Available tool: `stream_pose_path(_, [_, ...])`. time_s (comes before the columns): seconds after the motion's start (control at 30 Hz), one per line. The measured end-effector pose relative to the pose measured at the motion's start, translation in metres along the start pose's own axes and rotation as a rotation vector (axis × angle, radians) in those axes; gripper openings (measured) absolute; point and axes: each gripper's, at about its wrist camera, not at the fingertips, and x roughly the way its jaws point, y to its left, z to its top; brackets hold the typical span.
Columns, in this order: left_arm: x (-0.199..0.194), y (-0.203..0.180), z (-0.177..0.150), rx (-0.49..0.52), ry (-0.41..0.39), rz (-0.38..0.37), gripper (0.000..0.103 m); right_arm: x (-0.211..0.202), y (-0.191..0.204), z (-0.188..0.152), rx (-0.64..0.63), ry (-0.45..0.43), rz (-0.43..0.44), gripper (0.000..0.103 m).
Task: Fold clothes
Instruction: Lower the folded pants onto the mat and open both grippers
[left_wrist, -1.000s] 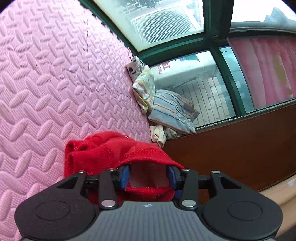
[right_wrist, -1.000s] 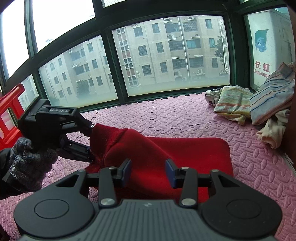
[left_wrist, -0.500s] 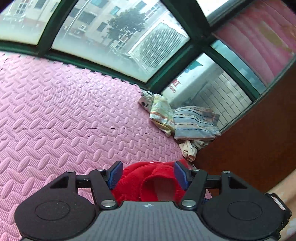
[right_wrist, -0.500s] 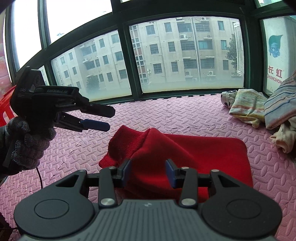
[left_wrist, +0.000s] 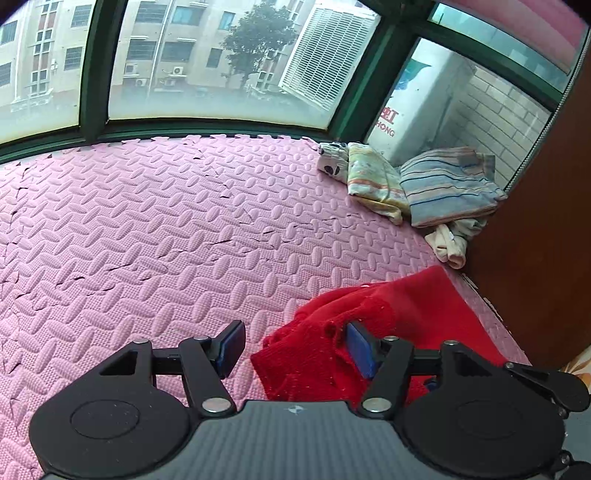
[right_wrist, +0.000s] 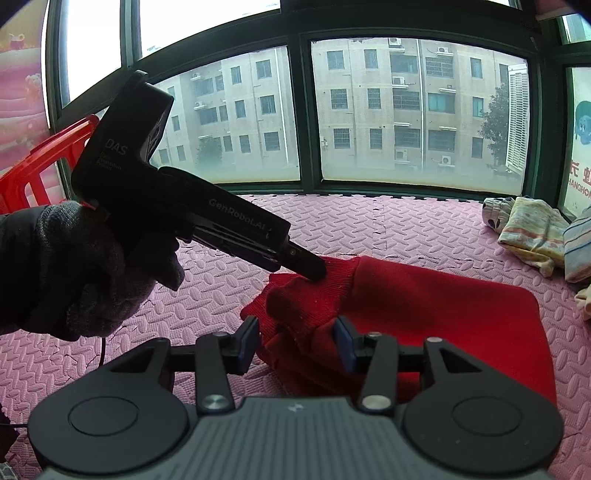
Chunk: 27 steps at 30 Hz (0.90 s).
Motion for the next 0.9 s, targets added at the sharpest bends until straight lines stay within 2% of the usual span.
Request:
stream_pose_path(0.2, [-0.014,-0.001,0.008,-0.013,-0.048,-0.01,0.065,-0.013,-0.002,0.003,-0.014,-0.023,-0.012,0.05])
stream_pose_path(0.37, [-0.019,-0.008,0.005,-0.012,-0.039,-0.035,0.066,-0.021,-0.005,-0.002,-0.005,-0.003,-0.027,0.054])
stream_pose_path(0.43, [-0.02,-0.014,0.0,0.006,-0.025,-0.036,0.067,-0.024,-0.007,-0.005,0.006,0.006,-0.037,0.063])
stream_pose_path(0.5, [-0.021,-0.018,-0.005,0.016,-0.014,-0.032,0.068,-0.026,-0.01,-0.009,0.019,0.014,-0.051,0.064])
stream_pose_path(0.63, [-0.026,-0.026,-0.016,0.024,0.001,-0.031,0.072,-0.032,-0.015,-0.014,0.051,0.031,-0.09,0.081])
stream_pose_path(0.7, [-0.03,-0.031,-0.023,0.034,0.009,-0.035,0.076,-0.035,-0.015,-0.016,0.066,0.042,-0.109,0.081])
stream_pose_path(0.77, [-0.034,-0.036,-0.029,0.041,0.009,-0.033,0.076,-0.037,-0.015,-0.018,0.081,0.055,-0.13,0.09])
stream_pose_path(0.87, [-0.039,-0.043,-0.038,0.051,0.009,-0.031,0.084,-0.044,-0.015,-0.022,0.102,0.062,-0.161,0.094])
stream_pose_path(0.9, [-0.04,-0.046,-0.041,0.055,0.009,-0.03,0.085,-0.045,-0.015,-0.023,0.113,0.069,-0.172,0.1])
